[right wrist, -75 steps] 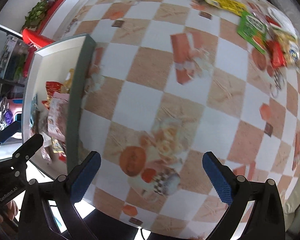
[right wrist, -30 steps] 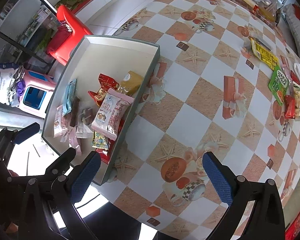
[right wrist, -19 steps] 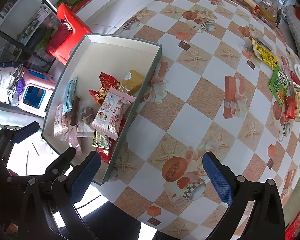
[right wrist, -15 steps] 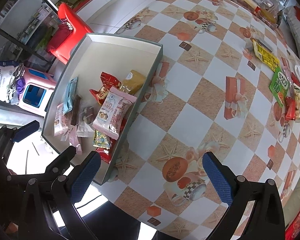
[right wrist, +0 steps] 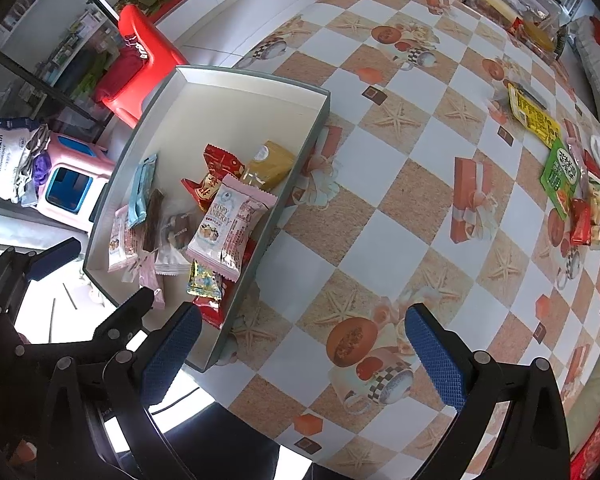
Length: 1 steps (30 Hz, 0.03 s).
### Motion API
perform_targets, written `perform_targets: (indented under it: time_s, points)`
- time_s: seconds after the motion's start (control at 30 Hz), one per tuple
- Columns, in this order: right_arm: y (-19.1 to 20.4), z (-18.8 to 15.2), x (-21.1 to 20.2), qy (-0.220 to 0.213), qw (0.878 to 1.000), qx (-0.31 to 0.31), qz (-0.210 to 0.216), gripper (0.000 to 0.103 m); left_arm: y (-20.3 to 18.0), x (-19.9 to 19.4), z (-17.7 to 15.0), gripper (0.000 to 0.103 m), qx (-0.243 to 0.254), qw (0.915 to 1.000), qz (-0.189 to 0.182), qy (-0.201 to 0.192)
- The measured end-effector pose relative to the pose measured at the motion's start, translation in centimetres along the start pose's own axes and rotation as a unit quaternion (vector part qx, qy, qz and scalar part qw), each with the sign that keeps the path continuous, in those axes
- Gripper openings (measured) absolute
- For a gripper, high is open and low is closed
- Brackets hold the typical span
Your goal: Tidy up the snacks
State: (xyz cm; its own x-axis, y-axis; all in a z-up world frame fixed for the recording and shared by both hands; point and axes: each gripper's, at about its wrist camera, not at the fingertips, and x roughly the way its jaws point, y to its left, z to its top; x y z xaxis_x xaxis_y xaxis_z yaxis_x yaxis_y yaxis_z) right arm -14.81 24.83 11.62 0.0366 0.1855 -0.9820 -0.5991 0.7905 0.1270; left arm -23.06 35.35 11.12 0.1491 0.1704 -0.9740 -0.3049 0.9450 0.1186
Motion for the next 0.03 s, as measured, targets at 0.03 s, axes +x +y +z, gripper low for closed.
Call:
perform_targets:
  time_s: [0.03]
  points:
    - [-0.02, 0.05, 0.01, -0.001, 1.000, 0.001, 0.001, 0.102, 0.08, -0.05, 0.02, 0.087, 0.000, 1.0000, 0.002, -0.004]
